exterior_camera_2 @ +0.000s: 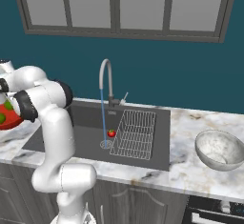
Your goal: Pick the limes from the sink and place them in one bowl. Place the tomato in the other bowl. Then turn off the sink faucet.
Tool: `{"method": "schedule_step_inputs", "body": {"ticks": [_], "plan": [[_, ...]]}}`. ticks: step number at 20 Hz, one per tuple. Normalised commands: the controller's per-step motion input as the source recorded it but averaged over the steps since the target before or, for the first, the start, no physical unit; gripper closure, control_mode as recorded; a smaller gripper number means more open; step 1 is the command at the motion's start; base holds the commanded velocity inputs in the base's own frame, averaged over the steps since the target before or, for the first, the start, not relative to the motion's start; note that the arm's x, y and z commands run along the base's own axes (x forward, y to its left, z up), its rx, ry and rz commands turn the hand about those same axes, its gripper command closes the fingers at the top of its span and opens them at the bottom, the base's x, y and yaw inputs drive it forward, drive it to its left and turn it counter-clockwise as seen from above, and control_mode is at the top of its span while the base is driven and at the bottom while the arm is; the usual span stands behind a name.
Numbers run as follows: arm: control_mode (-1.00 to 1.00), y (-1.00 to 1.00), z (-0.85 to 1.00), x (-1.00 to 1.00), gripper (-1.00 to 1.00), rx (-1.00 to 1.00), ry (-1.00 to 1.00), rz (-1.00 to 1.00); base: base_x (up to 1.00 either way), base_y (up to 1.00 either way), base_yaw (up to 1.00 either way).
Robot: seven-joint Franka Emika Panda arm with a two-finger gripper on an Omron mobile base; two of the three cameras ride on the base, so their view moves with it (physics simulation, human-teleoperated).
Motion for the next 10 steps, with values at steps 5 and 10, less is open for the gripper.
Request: {"method": "schedule_step_inputs", "body": {"ticks": [5,10], "plan": [[-1.0,0.2,-0.26,0.0,1.0,-0.02,0.0,0.0,0.0,0.0,0.0],[-1.0,0.07,-0.13,-0.06,1.0,0.0,0.0,0.0,0.0,0.0,0.0]]}}
